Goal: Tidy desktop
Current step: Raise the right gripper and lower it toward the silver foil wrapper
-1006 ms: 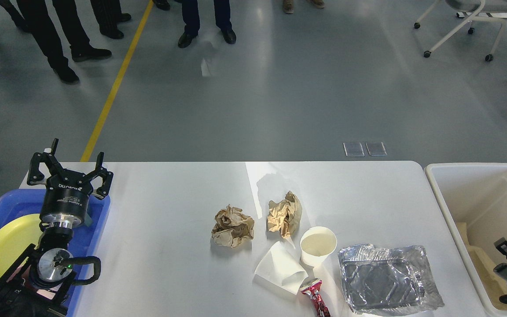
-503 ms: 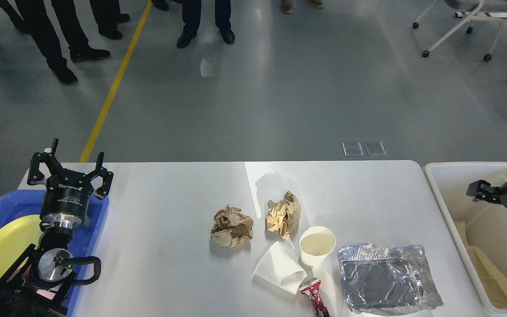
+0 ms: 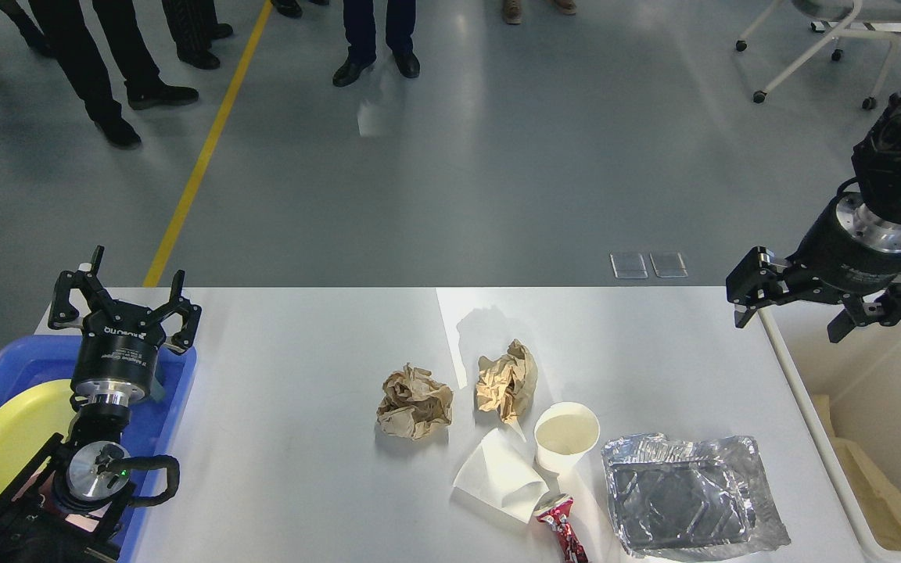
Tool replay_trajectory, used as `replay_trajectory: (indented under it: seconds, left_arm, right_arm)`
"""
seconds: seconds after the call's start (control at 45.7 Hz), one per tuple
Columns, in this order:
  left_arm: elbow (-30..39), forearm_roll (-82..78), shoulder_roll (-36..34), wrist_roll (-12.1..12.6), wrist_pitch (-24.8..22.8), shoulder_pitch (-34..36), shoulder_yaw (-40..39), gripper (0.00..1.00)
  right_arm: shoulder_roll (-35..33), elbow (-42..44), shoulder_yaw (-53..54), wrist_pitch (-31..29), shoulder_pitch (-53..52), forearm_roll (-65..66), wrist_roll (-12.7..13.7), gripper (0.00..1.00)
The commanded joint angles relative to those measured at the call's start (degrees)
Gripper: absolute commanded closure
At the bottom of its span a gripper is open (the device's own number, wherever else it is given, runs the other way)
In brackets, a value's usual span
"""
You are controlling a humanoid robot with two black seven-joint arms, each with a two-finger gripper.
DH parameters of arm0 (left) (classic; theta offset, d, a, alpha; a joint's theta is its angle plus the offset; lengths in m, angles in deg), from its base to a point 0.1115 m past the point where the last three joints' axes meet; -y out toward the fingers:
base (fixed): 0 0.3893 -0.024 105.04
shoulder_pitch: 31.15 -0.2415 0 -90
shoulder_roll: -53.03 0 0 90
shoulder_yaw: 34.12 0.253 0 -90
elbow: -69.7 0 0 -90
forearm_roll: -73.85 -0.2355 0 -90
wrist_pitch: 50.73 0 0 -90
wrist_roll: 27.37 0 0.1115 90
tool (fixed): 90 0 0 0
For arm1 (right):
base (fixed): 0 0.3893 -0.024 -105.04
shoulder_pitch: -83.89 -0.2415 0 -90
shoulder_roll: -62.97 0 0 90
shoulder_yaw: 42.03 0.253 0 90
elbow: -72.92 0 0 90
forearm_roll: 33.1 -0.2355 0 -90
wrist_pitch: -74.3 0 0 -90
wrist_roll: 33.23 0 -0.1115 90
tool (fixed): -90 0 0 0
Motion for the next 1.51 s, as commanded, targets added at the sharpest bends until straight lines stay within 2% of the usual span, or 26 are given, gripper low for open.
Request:
replay_trajectory:
  seconds: [0.0,0.153,0.306,0.416,0.569,0.984,1.094,1.159,1.225,1.291,1.378,1.488]
  left_arm:
    - [0.00,-0.09,0.00,-0.09,0.00,-0.04,0.00,0.04]
    - [0.00,-0.09,0.00,-0.09,0.00,-0.04,0.00,0.04]
    - [0.00,-0.09,0.00,-0.09,0.00,-0.04,0.00,0.04]
    - [0.00,-0.09,0.00,-0.09,0.00,-0.04,0.00,0.04]
    - [0.00,-0.01,0.00,0.00,0.00,-0.04,0.00,0.04]
    - [0.00,-0.01,0.00,0.00,0.00,-0.04,-0.09,0.04]
    - [0.00,-0.01,0.00,0.00,0.00,-0.04,0.00,0.04]
    - [0.00,-0.01,0.00,0.00,0.00,0.04,0.00,0.04]
    - [0.00,-0.01,0.00,0.00,0.00,0.04,0.00,0.04]
    - [0.00,-0.01,0.00,-0.09,0.00,-0.04,0.00,0.04]
    - [0.00,-0.01,0.00,-0.09,0.00,-0.04,0.00,0.04]
    - [0.00,-0.01,0.00,-0.09,0.00,-0.04,0.00,0.04]
  right_arm:
    - [3.14,-8.25,-0.49,0.75,-5.11,-0.56,-0.10,0.00]
    - [3.50,-18.54,-0.31,7.16,-12.14,-0.82,-0.37,0.00]
    - [3.59,-24.61,-0.40,15.60,-13.82,-1.35,-0.37,0.00]
    - [2.54,-24.70,-0.40,16.05,-13.82,-1.43,-0.54,0.00]
    - [-3.35,-24.17,-0.40,16.05,-13.29,-0.73,-0.72,0.00]
    - [-4.15,-24.35,-0.84,15.43,-10.58,2.78,-0.90,0.00]
    - [-4.06,-24.35,-0.75,16.31,-6.54,6.99,-0.90,0.03]
    - [-4.67,-24.09,-0.66,17.80,-4.34,9.54,-0.90,0.11]
    - [-5.46,-24.00,-0.66,21.05,-1.88,12.00,-0.98,0.11]
    - [-7.04,-23.82,-0.66,23.42,0.94,14.82,-1.07,0.07]
    - [-8.27,-23.56,-0.49,24.92,4.80,19.47,-3.00,0.03]
    - [-10.03,-21.63,-0.40,27.64,8.94,21.68,-9.76,0.00]
